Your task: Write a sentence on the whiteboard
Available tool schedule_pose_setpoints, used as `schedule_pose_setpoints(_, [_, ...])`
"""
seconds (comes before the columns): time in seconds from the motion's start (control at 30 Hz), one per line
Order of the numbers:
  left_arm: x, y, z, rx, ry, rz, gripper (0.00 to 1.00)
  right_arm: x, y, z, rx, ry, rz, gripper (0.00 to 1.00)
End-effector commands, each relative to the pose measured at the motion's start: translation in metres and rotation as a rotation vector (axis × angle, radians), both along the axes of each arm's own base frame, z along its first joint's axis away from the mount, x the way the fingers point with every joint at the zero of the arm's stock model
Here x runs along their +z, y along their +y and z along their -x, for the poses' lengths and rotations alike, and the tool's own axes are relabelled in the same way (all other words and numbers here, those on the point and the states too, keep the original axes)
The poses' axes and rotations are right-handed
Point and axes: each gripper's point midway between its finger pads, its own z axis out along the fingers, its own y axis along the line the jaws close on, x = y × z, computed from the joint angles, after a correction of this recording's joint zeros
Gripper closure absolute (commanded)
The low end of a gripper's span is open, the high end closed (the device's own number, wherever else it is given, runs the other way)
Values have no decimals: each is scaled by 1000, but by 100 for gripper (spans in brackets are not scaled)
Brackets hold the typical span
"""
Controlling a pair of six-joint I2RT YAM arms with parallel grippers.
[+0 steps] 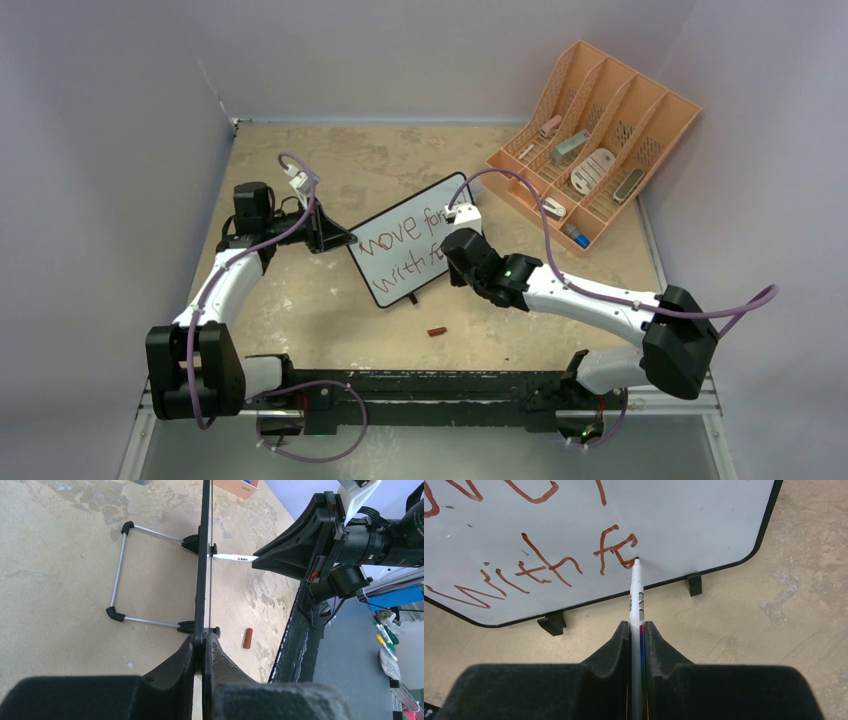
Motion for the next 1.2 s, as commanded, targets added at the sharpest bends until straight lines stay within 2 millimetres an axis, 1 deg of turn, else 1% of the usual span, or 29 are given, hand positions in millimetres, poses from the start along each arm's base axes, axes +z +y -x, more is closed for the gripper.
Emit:
schedule_pose_setpoints(0.0, [10, 2, -3, -1, -64, -6, 100, 27, 3, -17, -46, -80, -37, 100])
schedule_pose_setpoints(0.27, [10, 2, -3, -1, -64, -7, 100, 43, 9, -23, -37, -118, -70, 100])
schedule_pose_setpoints(0.43, [10, 2, -3, 0, -64, -7, 100, 47, 11, -24, -30, -123, -77, 100])
schedule_pose_setpoints(0.67, [9, 3, -3, 2, -62, -8, 100, 39, 10, -21, -23, -104, -67, 100])
schedule_pose_setpoints(0.97, [10, 3, -4, 2, -63, -8, 100, 15, 1, -9, -29, -46, -43, 100])
schedule_pose_setpoints(1.17, [9, 3, -4, 2, -63, -8, 100, 8, -3, -5, -35, -25, -35, 100])
